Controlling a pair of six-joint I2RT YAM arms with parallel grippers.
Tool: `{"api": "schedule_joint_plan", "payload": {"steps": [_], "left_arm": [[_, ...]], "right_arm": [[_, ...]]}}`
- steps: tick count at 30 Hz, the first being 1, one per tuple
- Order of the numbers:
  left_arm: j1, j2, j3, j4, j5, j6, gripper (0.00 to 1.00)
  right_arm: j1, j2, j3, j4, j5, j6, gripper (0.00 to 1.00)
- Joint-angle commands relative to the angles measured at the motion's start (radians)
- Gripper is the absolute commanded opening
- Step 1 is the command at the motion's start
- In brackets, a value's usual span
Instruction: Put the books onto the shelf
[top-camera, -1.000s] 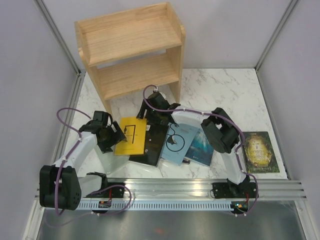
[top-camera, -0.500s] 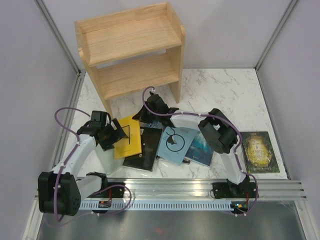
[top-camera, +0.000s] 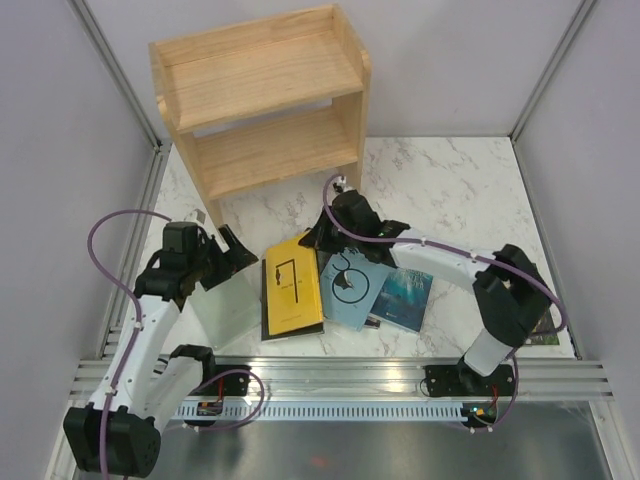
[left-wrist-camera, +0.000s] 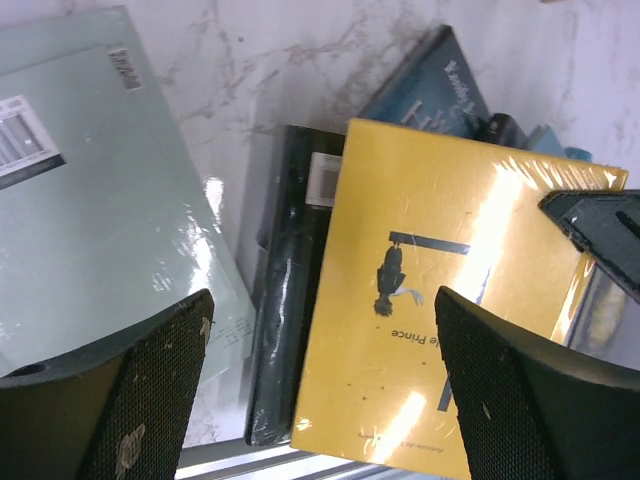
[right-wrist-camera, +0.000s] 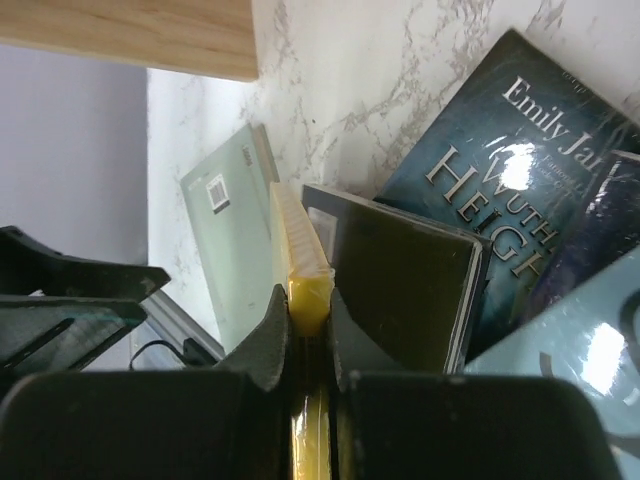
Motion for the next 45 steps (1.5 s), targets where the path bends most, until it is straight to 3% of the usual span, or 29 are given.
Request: {"api": "schedule_joint_plan", "payload": {"steps": [1,8,14,15,19,24,27,29,30,31,34,37,38,40,41,45], "left_arm": [[0.002,-0.033,0.040,0.038,0.128,0.074,0.93],[0.002,-0.126,0.038,0.168,0.415,-0.024,0.94],[0.002,-0.160,-0.069,0.474,0.593,-0.240,0.95],[0.002,-0.162,-0.092,0.595,0.616,-0.279,0.95],[0.002,-0.146,-0.192,0.830,0.707,-0.454,0.95],[0.002,-0.113,-0.192,0.843,0.739,-0.457,0.88],[0.002,-0.114,-0.198,0.919,0.742,-0.506,0.75],[0.002,-0.107,-0.200,0.978,0.751,-0.543,0.51],[0.000,-0.102,-0.197,0.980,0.755,-0.545,0.35],[0.000,-0.088,-0.186,0.980,0.765,-0.545,0.03],[0.002,-0.076,-0.165,0.948,0.752,-0.532,0.02],[0.000,-0.090,-0.085,0.752,0.648,-0.433,0.02],[0.000,-0.099,-0.057,0.704,0.614,-0.411,0.02],[0.002,-0.103,0.016,0.581,0.520,-0.375,0.02],[0.002,-0.102,0.038,0.556,0.499,-0.371,0.02],[0.002,-0.099,0.112,0.538,0.410,-0.413,0.02]], "right_arm": [[-0.032,-0.150,-0.017,0.023,-0.050,0.001,0.00],[-0.128,-0.329,-0.096,0.197,-0.215,0.164,0.00],[-0.188,-0.382,-0.145,0.321,-0.287,0.285,0.00],[-0.200,-0.377,-0.152,0.354,-0.316,0.308,0.00],[-0.210,-0.334,-0.207,0.589,-0.369,0.444,0.00],[-0.211,-0.256,-0.251,0.879,-0.403,0.618,0.00],[-0.210,-0.219,-0.262,0.940,-0.421,0.655,0.00],[-0.210,-0.216,-0.270,0.940,-0.413,0.650,0.00],[-0.210,-0.216,-0.271,0.934,-0.410,0.647,0.00],[-0.210,-0.216,-0.271,0.931,-0.409,0.644,0.00],[-0.210,-0.217,-0.262,0.905,-0.406,0.636,0.00],[-0.210,-0.234,-0.236,0.819,-0.421,0.595,0.27],[-0.211,-0.246,-0.230,0.785,-0.421,0.577,0.57],[-0.210,-0.286,-0.216,0.672,-0.413,0.513,0.76],[-0.210,-0.302,-0.216,0.638,-0.409,0.497,0.97],[-0.203,-0.368,-0.267,0.570,-0.409,0.475,0.98]]}}
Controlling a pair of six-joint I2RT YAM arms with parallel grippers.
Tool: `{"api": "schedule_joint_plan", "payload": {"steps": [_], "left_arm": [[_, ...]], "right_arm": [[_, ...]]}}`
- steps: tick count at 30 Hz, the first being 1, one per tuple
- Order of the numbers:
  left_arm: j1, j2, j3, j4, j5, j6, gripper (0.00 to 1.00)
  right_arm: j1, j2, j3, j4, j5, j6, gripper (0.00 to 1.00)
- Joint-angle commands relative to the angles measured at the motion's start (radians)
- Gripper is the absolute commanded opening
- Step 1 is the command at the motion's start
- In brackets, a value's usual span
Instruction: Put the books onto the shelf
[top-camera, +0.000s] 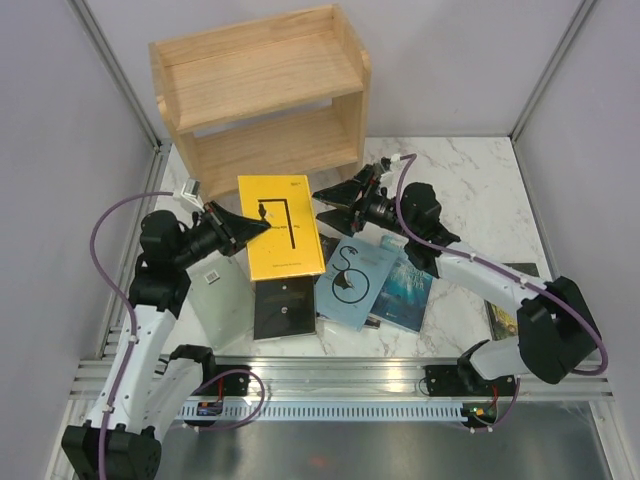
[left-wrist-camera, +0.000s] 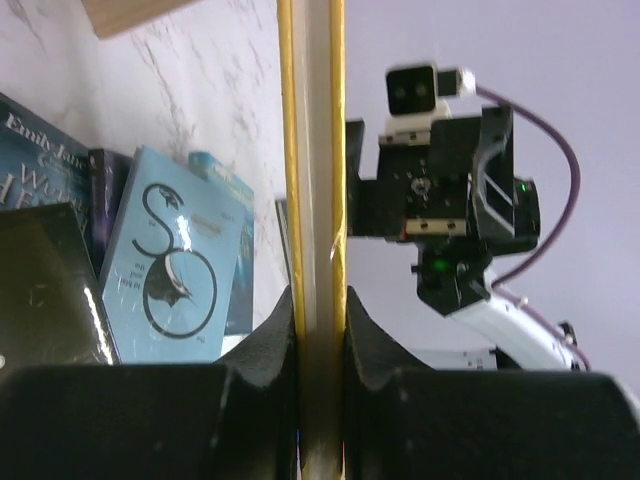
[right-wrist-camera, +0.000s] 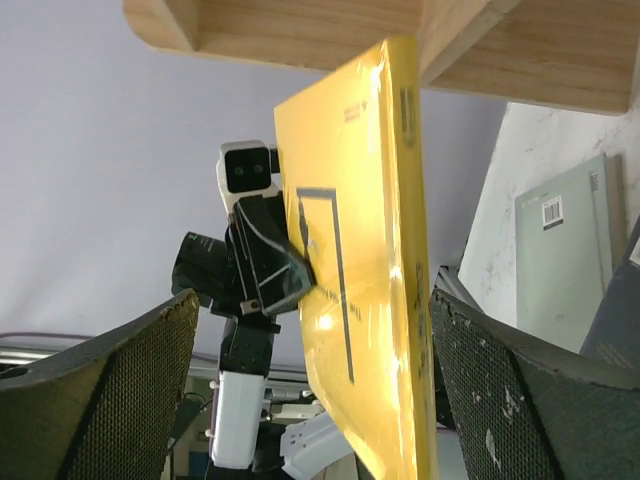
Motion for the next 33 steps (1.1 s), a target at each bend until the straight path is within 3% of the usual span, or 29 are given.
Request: {"api": "schedule_joint_plan", "payload": {"steps": [1,8,18,27,33], "left_arm": [[0.002,-0.012,0.122,-0.011,-0.124,0.006,0.02],[0.002,0.013,0.122,0.093,-0.157,-0.103,0.02],[0.002,-0.006,0.113,0.178,-0.197,-0.211,0.02],[-0.001,-0.023,0.058,0.212,-0.261,-0.281,0.02],[-0.032,-0.004,0.050,0.264,-0.290,-0.306,0.02]], "right_arm": [[0.008,-0.099,-0.010,-0.053,-0.008,-0.035,0.98],[0.107,-0.194,-0.067,-0.210,0.079,-0.106,0.98],[0.120,-0.286,-0.142,-0.303,0.136,-0.116,0.95],[0.169,-0.253,-0.078,-0.200,0.188,-0.023,0.91],[0.217,-0.187,-0.007,-0.189,0.253,0.008,0.70]]}}
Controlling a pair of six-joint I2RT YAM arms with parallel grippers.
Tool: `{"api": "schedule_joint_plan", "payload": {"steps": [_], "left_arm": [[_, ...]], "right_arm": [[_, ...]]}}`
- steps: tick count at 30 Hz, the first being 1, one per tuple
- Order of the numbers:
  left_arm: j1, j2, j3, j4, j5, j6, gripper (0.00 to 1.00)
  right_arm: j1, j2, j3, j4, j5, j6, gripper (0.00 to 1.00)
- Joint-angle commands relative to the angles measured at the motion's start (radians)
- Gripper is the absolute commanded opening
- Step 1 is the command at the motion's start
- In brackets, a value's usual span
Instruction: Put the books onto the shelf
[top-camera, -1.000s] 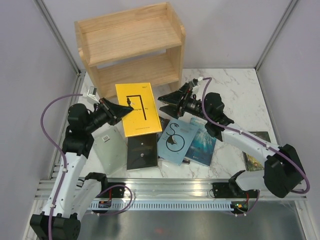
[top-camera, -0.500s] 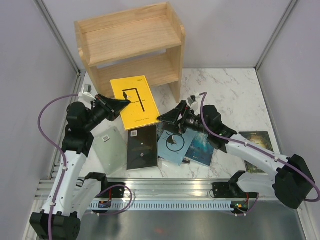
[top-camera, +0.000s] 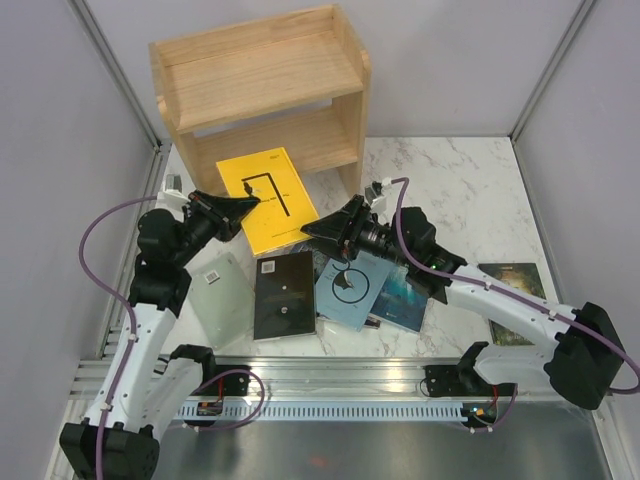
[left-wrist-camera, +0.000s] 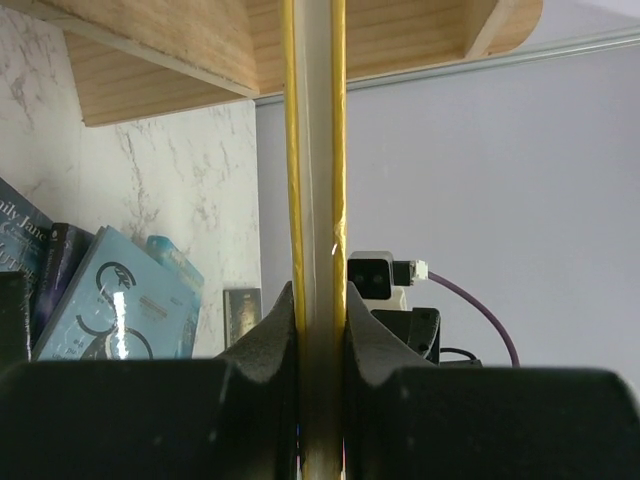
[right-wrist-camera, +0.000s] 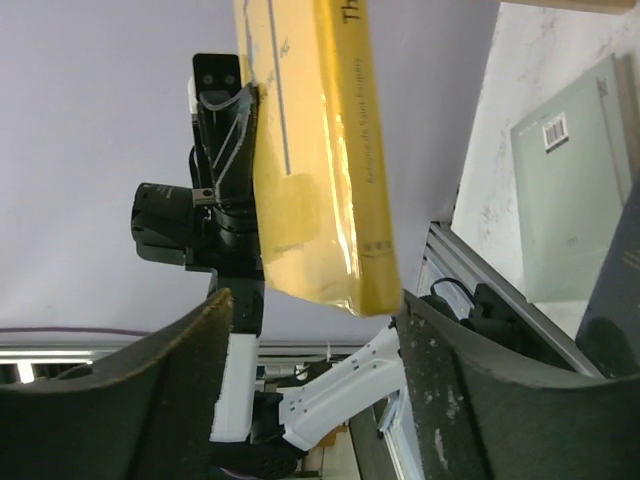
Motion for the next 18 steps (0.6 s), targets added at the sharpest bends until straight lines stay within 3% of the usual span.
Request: {"api": "schedule_joint_plan", "payload": {"steps": [1,11,14,15,18], "left_arm": [[-0.028,-0.005,0.020,0.163,-0.046,-0.068,0.02],[-0.079,-0.015,0.000,0.175,-0.079,-0.091,0.02],[-0.082,-0.037,-0.025,0.161,-0.098,-0.093,0.02],[-0.082,-0.040,-0.026,0.148,-0.102,-0.091,0.02],[-0.082,-0.040,-0.019,0.114,-0.099,-0.060,0.03]], "right_arm": [[0.020,0.030,0.057,0.069,0.056,0.043,0.67],[0.049,0.096,0.172,0.043,0.114,0.020,0.48],[0.050,0.102,0.192,0.040,0.120,0.023,0.34],[0.049,0.102,0.197,0.042,0.113,0.021,0.22],[0.050,0.089,0.215,0.017,0.108,0.001,0.00]]}}
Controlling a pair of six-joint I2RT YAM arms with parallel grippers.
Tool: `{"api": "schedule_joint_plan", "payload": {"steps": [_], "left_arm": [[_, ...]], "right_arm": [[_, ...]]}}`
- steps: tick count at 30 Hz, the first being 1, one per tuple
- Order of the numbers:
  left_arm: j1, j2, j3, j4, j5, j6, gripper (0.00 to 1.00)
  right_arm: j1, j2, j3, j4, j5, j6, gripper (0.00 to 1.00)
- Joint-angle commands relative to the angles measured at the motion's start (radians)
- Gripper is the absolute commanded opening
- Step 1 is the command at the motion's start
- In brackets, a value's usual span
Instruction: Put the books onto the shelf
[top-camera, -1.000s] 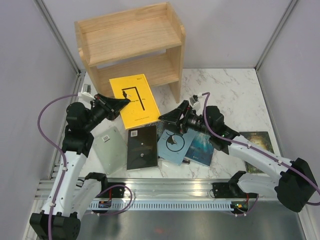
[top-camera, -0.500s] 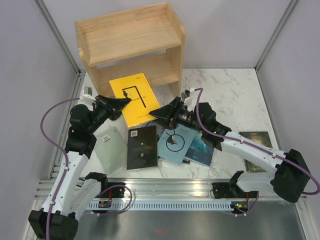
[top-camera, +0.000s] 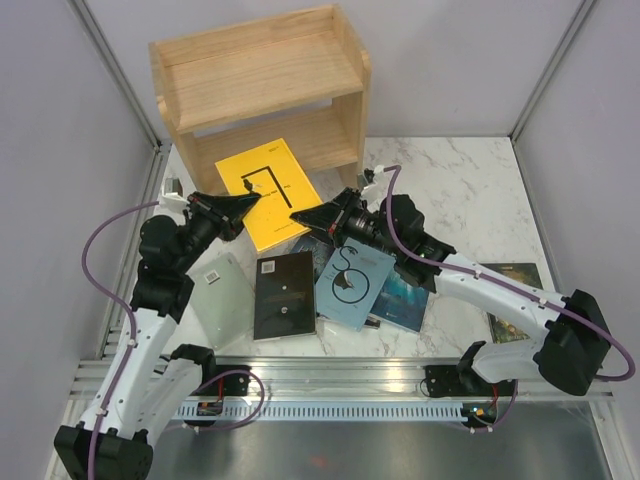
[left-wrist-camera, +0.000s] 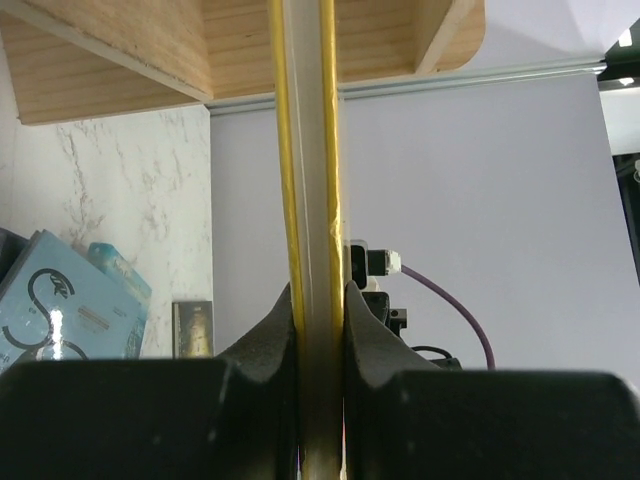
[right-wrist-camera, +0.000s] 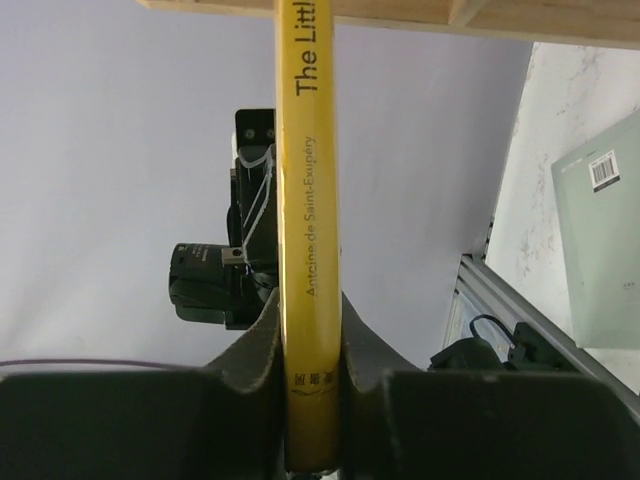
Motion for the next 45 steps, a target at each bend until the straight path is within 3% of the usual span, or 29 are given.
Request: {"api": "schedule_joint_plan", "payload": {"steps": [1,3,4,5,7,8,11,16,17,24,31,37,45], "left_arm": [[-0.009,-0.018,0.017,0.023,-0.001,0.071,0.05],[-0.006,-0.012,0.056,-0.033,-0.002,0.124,0.16],[-0.008,-0.011,0.110,-0.128,-0.004,0.158,0.20],[-0.006,-0.003,0.138,-0.182,-0.010,0.230,0.30],[-0.006,0.011,0.193,-0.297,-0.015,0.299,0.40],[-0.008,0.012,0.239,-0.326,-0.021,0.354,0.50],[-0.008,0.009,0.291,-0.403,-0.036,0.425,0.67],[-0.008,-0.003,0.374,-0.481,-0.035,0.494,0.86],[-0.006,-0.011,0.385,-0.506,-0.036,0.520,0.94],[-0.008,-0.032,0.434,-0.586,-0.052,0.592,0.97],[-0.008,-0.048,0.434,-0.601,-0.036,0.599,0.97],[-0.008,-0.057,0.439,-0.623,-0.027,0.606,0.97],[-0.008,-0.058,0.466,-0.650,-0.024,0.628,0.96]], "right_arm": [[0.008,-0.023,0.071,0.000,0.026,-0.047,0.00],[0.008,-0.055,0.103,-0.087,0.043,-0.097,0.00],[0.008,-0.066,0.146,-0.193,0.076,-0.126,0.00],[0.008,-0.084,0.169,-0.238,0.089,-0.175,0.00],[0.002,-0.100,0.227,-0.301,0.112,-0.222,0.00],[-0.001,-0.110,0.246,-0.336,0.122,-0.254,0.00],[-0.015,-0.118,0.334,-0.446,0.142,-0.297,0.00],[-0.031,-0.117,0.474,-0.569,0.184,-0.367,0.00],[-0.034,-0.115,0.488,-0.576,0.184,-0.367,0.00],[-0.070,-0.106,0.591,-0.608,0.175,-0.357,0.00],[-0.230,0.007,0.738,-0.561,0.061,-0.269,0.00],[-0.340,0.183,0.888,-0.549,-0.063,-0.153,0.00],[-0.360,0.394,1.092,-0.539,-0.163,-0.067,0.00]]}}
